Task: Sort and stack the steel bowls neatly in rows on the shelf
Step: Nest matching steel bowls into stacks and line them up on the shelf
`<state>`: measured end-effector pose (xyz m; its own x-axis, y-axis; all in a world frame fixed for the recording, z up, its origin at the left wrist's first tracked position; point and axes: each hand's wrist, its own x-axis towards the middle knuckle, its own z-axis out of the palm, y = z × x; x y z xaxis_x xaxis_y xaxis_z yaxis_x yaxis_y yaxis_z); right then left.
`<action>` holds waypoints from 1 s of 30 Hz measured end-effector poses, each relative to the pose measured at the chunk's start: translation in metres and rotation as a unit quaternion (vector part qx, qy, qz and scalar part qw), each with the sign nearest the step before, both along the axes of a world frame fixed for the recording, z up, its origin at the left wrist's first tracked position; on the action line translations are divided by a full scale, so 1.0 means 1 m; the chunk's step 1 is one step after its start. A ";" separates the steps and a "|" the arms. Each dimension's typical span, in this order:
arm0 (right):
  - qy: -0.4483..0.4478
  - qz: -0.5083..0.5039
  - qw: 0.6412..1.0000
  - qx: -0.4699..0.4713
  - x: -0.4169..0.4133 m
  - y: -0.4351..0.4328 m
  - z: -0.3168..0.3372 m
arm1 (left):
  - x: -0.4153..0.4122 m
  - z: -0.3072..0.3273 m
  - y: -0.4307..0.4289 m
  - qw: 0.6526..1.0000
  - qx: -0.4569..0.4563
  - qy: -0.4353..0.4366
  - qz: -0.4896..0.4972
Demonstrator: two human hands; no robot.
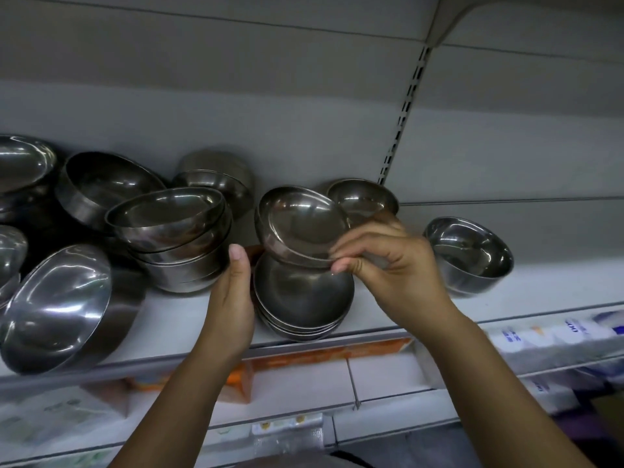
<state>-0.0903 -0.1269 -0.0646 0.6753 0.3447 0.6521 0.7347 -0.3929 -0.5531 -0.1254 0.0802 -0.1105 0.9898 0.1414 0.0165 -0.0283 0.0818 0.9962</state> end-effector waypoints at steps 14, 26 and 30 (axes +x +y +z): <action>0.031 0.090 0.995 -0.041 -0.011 -0.016 -0.020 | -0.007 0.003 -0.008 0.998 0.035 -0.010 0.049; 0.383 0.033 0.917 0.107 -0.037 -0.009 -0.032 | -0.015 0.002 -0.031 0.988 0.011 0.023 0.152; 0.448 0.036 0.883 0.136 -0.040 0.007 -0.033 | -0.009 -0.010 -0.022 0.982 0.019 0.063 0.175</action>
